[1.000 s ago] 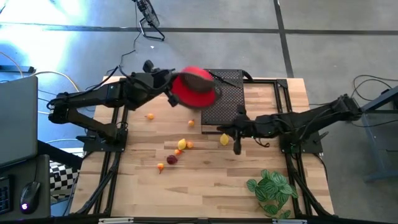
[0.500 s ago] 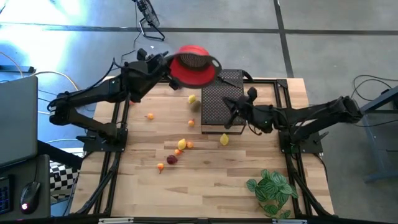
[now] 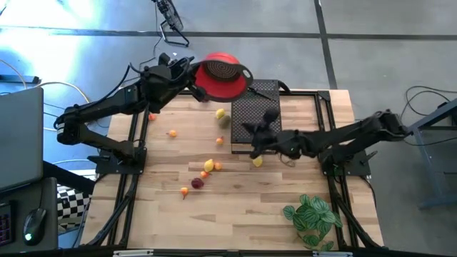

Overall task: Pick & Place Fruit
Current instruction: Put the red strainer bowl on the shelf

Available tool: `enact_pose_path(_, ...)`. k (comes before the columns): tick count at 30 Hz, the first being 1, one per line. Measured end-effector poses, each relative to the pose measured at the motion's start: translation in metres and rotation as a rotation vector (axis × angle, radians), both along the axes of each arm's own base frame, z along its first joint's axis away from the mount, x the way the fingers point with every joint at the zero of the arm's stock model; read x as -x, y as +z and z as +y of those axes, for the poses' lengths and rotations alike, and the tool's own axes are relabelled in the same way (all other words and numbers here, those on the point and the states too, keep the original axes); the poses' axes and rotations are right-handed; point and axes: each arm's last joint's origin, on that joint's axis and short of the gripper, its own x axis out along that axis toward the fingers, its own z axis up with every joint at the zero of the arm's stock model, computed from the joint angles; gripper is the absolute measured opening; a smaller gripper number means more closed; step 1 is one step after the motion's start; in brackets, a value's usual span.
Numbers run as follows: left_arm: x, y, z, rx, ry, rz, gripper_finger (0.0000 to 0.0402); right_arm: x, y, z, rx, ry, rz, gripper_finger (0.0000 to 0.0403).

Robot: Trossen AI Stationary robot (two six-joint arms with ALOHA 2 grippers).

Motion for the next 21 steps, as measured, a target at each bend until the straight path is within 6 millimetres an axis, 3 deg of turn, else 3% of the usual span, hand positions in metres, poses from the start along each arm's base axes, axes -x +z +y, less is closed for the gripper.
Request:
enact_pose_path(6,0.001,-0.005,0.0,0.014,0.001,0.048,0.0003,-0.037,0.0,0.016,0.362,-0.17,0.195,0.0002)
enact_pose_path(10,0.001,-0.006,0.0,0.035,0.004,0.044,0.0003,-0.062,-0.009,0.012,0.541,-0.251,0.404,0.0002)
enact_pose_path(15,0.001,-0.009,-0.001,0.047,0.003,0.066,0.0003,-0.076,-0.027,-0.001,0.623,-0.321,0.563,0.0003)
enact_pose_path(21,0.002,-0.012,-0.001,0.066,0.006,0.09,0.0003,-0.077,-0.027,0.0,0.621,-0.327,0.545,0.0042)
